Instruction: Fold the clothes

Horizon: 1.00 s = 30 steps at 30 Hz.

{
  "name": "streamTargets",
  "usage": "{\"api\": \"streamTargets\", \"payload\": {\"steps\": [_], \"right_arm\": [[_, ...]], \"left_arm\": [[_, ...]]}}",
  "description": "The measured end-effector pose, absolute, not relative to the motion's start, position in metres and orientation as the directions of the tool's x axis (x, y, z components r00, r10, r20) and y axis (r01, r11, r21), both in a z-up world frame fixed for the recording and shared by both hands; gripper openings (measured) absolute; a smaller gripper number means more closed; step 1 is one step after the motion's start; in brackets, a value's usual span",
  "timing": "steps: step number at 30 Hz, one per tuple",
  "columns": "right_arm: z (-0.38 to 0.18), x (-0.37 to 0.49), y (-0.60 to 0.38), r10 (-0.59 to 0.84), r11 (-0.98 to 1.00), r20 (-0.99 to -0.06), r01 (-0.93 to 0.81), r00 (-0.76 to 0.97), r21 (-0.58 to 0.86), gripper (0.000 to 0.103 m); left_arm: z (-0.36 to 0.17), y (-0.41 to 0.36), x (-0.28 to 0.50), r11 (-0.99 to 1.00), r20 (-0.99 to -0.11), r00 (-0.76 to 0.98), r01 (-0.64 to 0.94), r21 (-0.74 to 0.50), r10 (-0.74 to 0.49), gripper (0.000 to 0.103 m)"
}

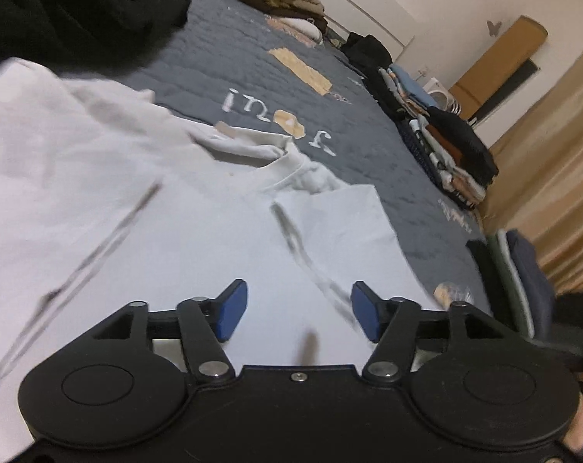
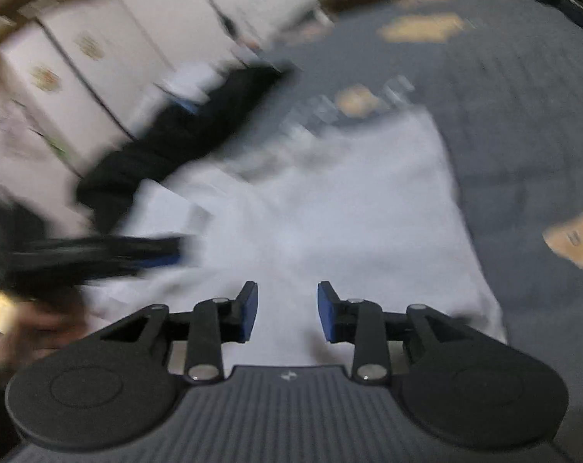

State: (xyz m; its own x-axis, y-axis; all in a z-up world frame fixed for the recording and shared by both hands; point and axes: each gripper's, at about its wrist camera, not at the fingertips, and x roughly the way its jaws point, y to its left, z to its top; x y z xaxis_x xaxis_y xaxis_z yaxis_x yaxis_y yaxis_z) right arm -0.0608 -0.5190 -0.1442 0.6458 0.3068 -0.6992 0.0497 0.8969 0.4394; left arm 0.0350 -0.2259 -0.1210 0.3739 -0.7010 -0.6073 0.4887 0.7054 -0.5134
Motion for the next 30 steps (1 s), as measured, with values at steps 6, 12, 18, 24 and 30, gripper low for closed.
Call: {"api": "streamTargets", "payload": {"steps": [6,12,18,24,30], "right_arm": [[-0.147,-0.062,-0.509,0.282,0.921,-0.738,0.042,0.613,0.387,0.033],[-0.123,-0.070,-0.493,0.249,0.907,-0.645,0.059,0.723,0.417,0.035],[-0.106,-0.067,-0.476,0.195,0.934,-0.602,0.040,0.774,0.354,0.044],[-0.099,-0.032,-0.489,0.176,0.934,-0.607,0.064,0.775,0.353,0.047],[-0.093,0.036,-0.493,0.149,0.956,-0.635,0.052,0.758,0.287,0.049]], "left_arm": [[-0.108,-0.183,-0.006,0.764,-0.627,0.464,0.524,-0.376,-0.626,0.066],[-0.101,-0.152,-0.019,0.795,-0.604,0.529,0.496,-0.350,-0.596,0.067],[-0.089,-0.144,-0.011,0.792,-0.577,0.555,0.516,-0.327,-0.600,0.068],[-0.072,-0.154,0.034,0.782,-0.590,0.557,0.581,-0.226,-0.584,0.068],[-0.062,-0.181,0.099,0.776,-0.615,0.574,0.623,-0.100,-0.541,0.068]]}}
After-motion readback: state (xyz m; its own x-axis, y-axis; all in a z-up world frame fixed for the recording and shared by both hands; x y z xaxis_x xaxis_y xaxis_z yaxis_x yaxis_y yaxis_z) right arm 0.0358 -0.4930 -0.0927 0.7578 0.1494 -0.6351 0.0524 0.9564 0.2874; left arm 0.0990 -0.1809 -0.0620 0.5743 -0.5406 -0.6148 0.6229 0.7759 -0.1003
